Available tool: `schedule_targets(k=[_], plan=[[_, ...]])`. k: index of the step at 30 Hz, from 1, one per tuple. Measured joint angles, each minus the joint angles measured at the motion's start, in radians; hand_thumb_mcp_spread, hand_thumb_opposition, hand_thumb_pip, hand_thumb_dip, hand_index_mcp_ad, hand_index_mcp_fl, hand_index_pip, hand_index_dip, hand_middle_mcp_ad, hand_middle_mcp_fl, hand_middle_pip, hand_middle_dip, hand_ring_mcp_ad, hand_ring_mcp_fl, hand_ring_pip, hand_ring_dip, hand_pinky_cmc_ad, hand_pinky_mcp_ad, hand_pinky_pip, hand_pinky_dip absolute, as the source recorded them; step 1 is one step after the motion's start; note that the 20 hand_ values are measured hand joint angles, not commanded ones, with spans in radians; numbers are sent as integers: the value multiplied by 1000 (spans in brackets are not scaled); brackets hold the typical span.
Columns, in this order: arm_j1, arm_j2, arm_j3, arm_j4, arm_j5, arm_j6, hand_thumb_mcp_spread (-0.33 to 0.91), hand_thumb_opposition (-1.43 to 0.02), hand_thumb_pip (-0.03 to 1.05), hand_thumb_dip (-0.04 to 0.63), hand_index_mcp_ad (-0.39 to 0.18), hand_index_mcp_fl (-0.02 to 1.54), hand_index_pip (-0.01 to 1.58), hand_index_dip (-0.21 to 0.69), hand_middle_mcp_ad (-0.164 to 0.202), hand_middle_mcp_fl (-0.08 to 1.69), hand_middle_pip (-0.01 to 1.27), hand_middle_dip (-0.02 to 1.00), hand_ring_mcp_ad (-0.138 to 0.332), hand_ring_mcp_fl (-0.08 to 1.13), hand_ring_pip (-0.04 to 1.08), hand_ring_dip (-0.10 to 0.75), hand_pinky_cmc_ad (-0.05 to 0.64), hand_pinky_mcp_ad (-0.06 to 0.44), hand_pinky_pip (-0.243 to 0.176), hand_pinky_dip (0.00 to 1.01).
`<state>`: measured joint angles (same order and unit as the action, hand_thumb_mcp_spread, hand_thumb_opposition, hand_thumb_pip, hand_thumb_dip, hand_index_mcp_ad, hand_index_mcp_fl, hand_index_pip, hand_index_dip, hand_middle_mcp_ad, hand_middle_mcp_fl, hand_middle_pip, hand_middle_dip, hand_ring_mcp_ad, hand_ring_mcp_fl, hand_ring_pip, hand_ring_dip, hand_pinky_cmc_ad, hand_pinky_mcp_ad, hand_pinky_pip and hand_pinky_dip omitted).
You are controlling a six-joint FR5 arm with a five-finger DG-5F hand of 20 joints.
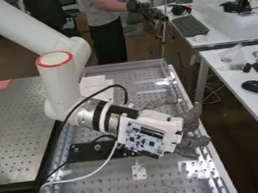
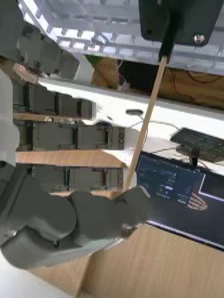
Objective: Grab the chopstick and place it in the clear container
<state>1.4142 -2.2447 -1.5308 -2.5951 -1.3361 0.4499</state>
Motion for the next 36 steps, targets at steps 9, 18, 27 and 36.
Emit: schedule_targets(k=[9, 18, 27, 36], plan=[[3, -7, 6, 2, 19, -1, 576, -819, 408, 340, -202, 759, 483, 389, 63, 901, 126, 784, 82, 363, 101, 379, 403, 297, 0, 138], [5, -9, 10, 3, 28, -8, 607, -834, 367, 340, -239, 813, 473, 389, 63, 937, 127, 784, 80, 396, 101, 408, 403, 295, 0, 141], [4, -12, 22, -6, 32, -16, 634, -833, 360, 340, -246, 859, 435, 389, 59, 958, 131, 784, 68, 426, 112, 412, 386, 297, 12, 148], [2, -17, 32, -8, 39, -21, 709, -944, 353, 318, -307, 1025, 545, 414, 58, 1023, 133, 784, 66, 473, 113, 429, 386, 295, 14, 150]])
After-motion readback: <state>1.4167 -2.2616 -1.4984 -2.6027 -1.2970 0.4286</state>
